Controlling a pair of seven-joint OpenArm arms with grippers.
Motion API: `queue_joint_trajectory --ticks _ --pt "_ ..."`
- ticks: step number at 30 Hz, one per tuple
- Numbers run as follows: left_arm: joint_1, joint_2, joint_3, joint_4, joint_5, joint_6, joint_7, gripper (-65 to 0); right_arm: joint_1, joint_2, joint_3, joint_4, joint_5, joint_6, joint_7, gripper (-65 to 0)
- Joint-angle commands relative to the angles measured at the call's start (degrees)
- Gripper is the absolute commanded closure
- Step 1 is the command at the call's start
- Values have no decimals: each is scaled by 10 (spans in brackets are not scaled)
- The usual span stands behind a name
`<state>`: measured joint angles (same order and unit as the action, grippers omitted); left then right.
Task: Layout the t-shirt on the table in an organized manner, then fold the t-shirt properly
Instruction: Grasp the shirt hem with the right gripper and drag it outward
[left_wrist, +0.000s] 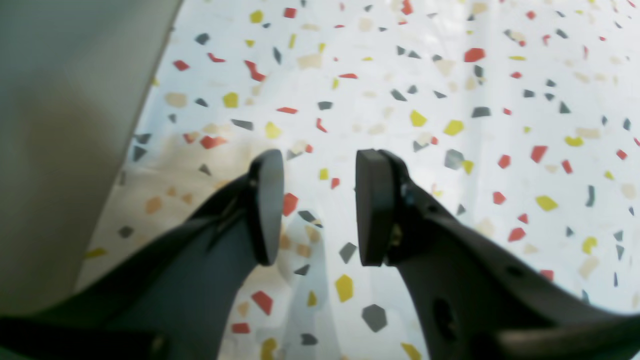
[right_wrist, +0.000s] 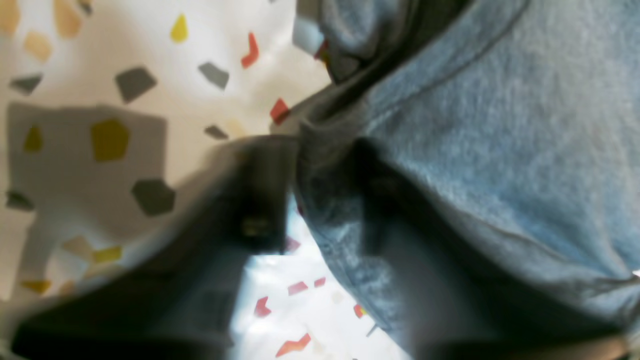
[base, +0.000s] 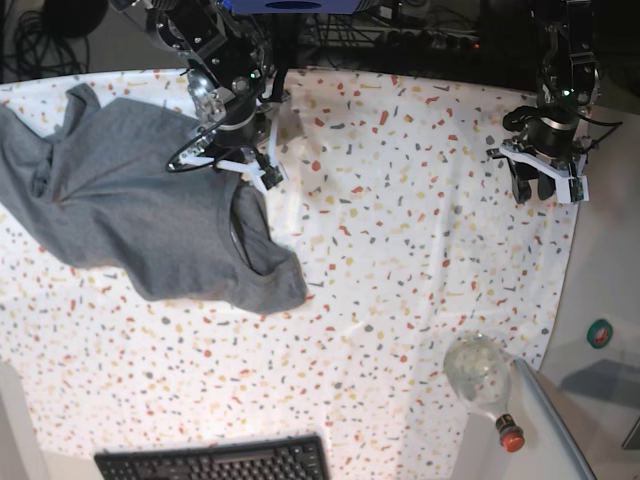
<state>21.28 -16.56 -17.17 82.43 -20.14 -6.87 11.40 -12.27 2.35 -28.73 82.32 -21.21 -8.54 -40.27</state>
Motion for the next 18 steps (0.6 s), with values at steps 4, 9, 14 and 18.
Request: queue_joint_trajectory --ticks 4,9,14,18 --pt "0 -7 -4 10 -4 1 -13 -227 -8 3 21 50 -11 -6 2 0" --pt "-2 -7 -4 9 -1 1 -13 -227 -26 32 22 164 -11 -6 -3 0" --pt "-5 -7 -4 9 -1 1 -12 -227 24 87 24 237 -12 -5 -63 0" --pt "-6 -6 -2 9 0 1 -12 -227 85 137 24 251 -12 -4 -102 0"
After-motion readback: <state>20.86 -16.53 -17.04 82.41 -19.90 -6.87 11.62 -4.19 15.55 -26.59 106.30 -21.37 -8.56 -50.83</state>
